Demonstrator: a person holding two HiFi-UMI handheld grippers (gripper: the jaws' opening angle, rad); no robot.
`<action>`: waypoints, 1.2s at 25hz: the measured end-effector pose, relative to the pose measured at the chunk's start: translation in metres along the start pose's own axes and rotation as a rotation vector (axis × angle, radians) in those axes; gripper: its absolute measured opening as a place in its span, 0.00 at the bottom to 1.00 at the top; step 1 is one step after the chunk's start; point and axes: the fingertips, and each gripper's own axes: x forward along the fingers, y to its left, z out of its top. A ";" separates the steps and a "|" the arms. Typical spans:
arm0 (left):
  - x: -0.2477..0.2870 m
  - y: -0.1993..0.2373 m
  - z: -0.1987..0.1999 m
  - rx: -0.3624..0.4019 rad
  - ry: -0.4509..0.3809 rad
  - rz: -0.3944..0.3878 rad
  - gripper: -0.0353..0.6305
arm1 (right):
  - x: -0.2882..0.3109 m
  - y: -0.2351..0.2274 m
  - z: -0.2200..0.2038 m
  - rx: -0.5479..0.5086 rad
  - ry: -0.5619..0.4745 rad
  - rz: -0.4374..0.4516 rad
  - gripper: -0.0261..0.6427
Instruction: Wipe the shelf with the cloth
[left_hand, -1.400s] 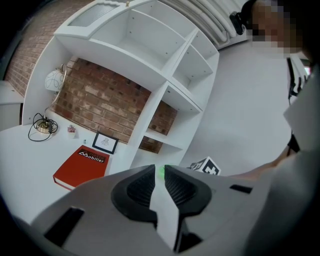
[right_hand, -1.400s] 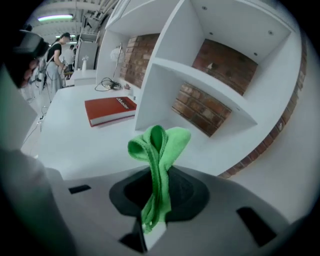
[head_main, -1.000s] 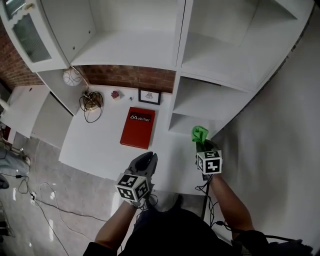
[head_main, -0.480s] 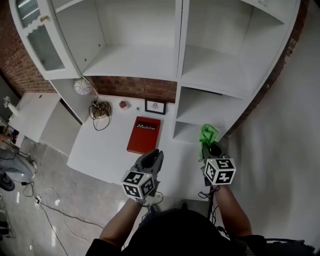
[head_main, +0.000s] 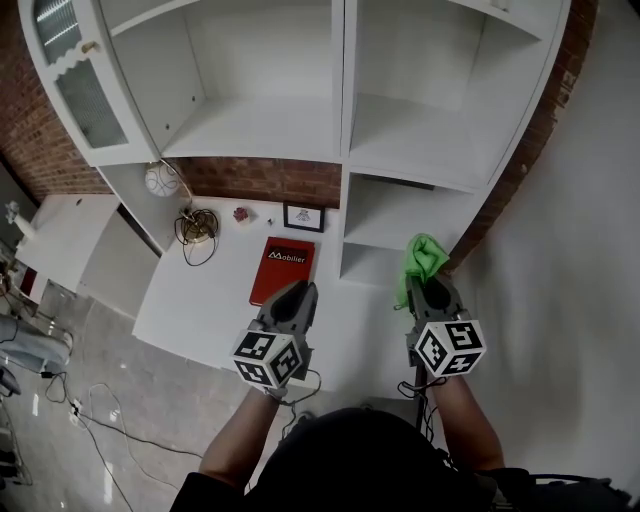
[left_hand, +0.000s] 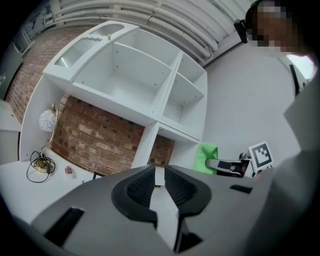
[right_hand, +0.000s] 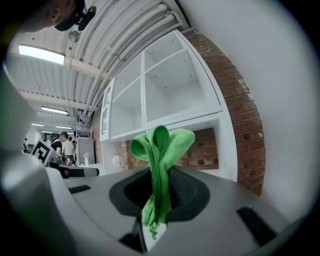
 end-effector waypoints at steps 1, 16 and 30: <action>-0.001 -0.002 0.004 0.004 -0.010 -0.002 0.14 | -0.003 0.002 0.007 0.006 -0.020 0.011 0.13; -0.021 -0.020 0.017 -0.026 -0.049 -0.021 0.14 | -0.028 0.025 0.032 0.055 -0.086 0.088 0.13; -0.030 -0.024 0.013 -0.028 -0.044 -0.017 0.14 | -0.036 0.032 0.034 0.056 -0.085 0.098 0.13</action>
